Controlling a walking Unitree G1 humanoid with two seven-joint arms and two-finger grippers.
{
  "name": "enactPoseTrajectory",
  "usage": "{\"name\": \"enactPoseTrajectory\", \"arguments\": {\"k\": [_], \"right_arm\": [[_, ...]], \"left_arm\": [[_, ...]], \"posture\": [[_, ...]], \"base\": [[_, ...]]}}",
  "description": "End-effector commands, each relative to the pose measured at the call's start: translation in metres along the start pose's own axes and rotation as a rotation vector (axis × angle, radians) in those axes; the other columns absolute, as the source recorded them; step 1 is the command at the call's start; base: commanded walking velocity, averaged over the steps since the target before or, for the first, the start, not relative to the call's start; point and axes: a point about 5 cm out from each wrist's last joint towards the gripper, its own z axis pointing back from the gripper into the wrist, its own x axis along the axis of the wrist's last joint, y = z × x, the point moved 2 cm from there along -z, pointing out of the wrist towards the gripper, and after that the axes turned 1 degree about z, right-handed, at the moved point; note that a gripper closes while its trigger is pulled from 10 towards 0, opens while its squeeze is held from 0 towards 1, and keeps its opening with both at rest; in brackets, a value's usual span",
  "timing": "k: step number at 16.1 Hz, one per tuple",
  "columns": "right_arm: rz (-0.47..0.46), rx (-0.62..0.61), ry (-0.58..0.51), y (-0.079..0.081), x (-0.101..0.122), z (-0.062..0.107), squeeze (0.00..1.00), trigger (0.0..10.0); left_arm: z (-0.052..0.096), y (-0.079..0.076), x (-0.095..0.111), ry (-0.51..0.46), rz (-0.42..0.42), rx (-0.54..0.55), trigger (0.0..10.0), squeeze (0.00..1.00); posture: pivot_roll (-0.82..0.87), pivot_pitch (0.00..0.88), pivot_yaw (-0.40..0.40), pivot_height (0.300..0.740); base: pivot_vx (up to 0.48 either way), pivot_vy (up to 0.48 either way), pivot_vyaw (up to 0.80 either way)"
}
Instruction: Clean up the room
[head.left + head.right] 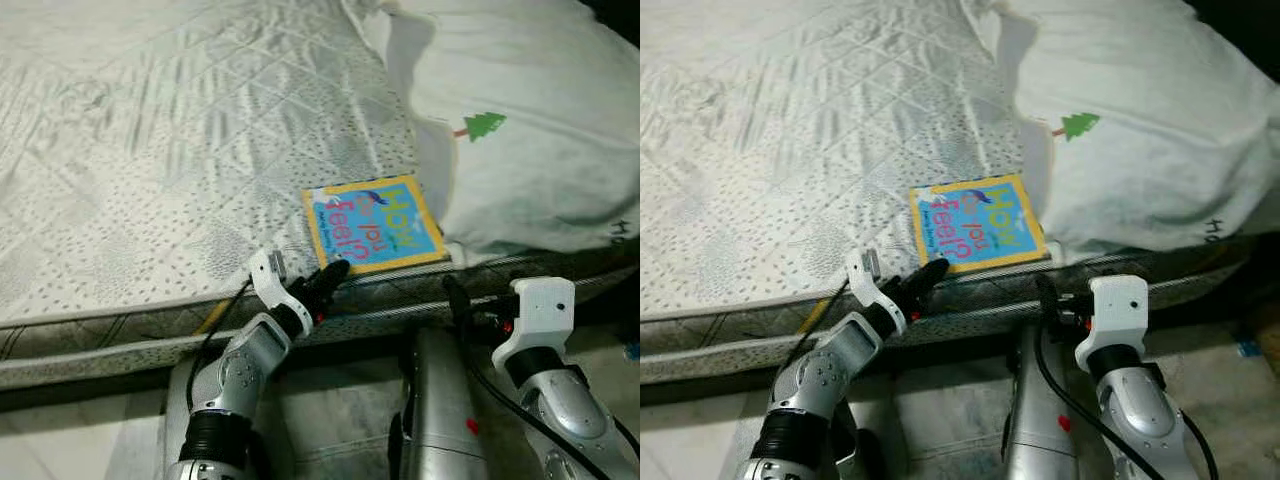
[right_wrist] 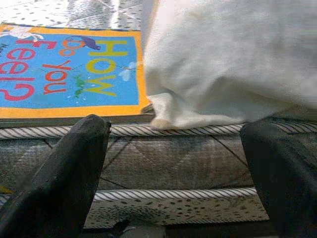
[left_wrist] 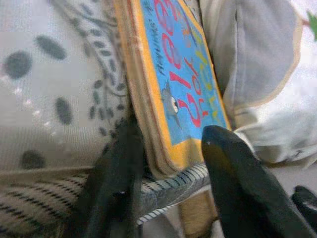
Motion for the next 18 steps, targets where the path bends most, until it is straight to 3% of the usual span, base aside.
{"name": "enactPoseTrajectory", "arguments": {"k": [1, 7, 10, 13, 16, 18], "right_arm": [[0.003, 0.001, 0.013, -0.001, -0.004, 0.0, 0.0, 10.0], [-0.02, 0.029, -0.01, 0.009, -0.005, -0.016, 0.0, 10.0], [-0.029, 0.039, -0.017, 0.012, -0.008, -0.022, 0.0, 10.0], [-0.084, 0.08, -0.031, 0.024, -0.006, -0.037, 0.0, 10.0], [-0.154, 0.105, -0.033, 0.037, -0.005, -0.052, 0.0, 10.0], [-0.211, 0.118, -0.047, 0.043, -0.003, -0.061, 0.0, 10.0]], "left_arm": [[0.016, 0.019, -0.008, -0.003, -0.014, 0.111, 10.0, 1.0], [0.046, 0.018, -0.006, 0.023, -0.141, 0.149, 10.0, 1.0], [0.061, 0.015, 0.007, -0.027, -0.291, 0.194, 10.0, 1.0], [0.09, 0.01, 0.039, -0.172, -0.583, 0.274, 10.0, 1.0], [0.103, 0.014, 0.048, -0.203, -0.701, 0.326, 10.0, 1.0], [0.104, 0.018, 0.052, -0.23, -0.736, 0.359, 10.0, 1.0]], "posture": [[-0.26, 0.189, 0.053, 0.477], [-0.2, 0.15, 0.053, 0.477], [-0.16, 0.119, 0.053, 0.477], [-0.12, 0.073, 0.044, 0.477], [-0.09, 0.027, 0.04, 0.477], [-0.08, 0.0, 0.04, 0.477]], "base": [[0.0, 0.0, 0.0], [0.0, 0.0, 0.0], [0.0, 0.0, 0.0], [0.0, 0.0, 0.0], [0.0, 0.0, 0.0], [0.0, 0.0, 0.0]]}}
